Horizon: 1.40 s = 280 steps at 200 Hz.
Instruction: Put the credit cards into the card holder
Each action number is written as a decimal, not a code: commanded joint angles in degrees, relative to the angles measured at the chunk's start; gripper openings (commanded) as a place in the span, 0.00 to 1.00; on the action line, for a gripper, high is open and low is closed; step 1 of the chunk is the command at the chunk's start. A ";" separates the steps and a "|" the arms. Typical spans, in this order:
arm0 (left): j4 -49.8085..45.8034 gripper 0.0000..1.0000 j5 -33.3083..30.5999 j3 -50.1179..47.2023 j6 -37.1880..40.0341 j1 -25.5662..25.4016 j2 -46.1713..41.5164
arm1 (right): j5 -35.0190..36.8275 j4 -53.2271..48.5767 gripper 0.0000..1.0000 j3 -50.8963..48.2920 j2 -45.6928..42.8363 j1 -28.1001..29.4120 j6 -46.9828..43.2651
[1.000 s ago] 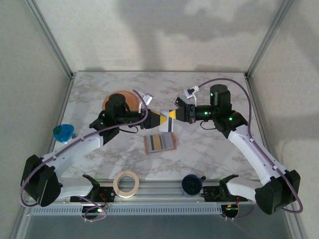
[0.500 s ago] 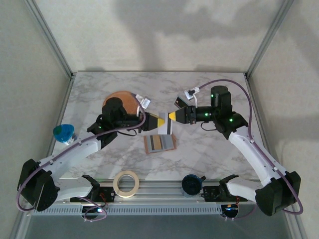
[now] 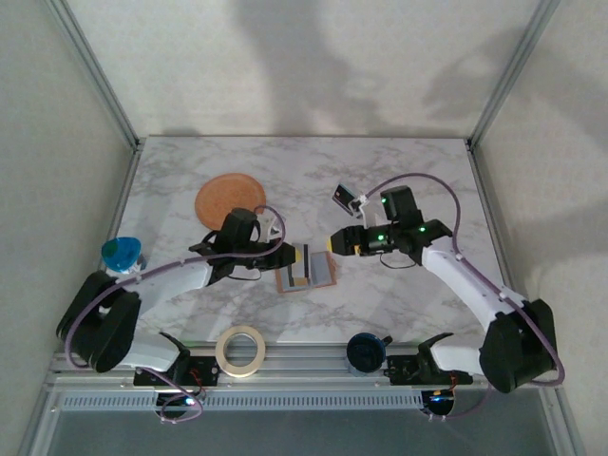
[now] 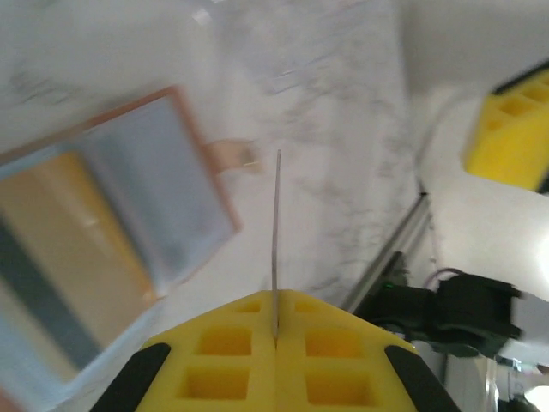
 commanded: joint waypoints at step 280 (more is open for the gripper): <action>5.95 0.00 0.38 2.43 -7.95 0.74 15.51 | 12.22 7.45 0.63 -2.32 18.79 3.36 0.41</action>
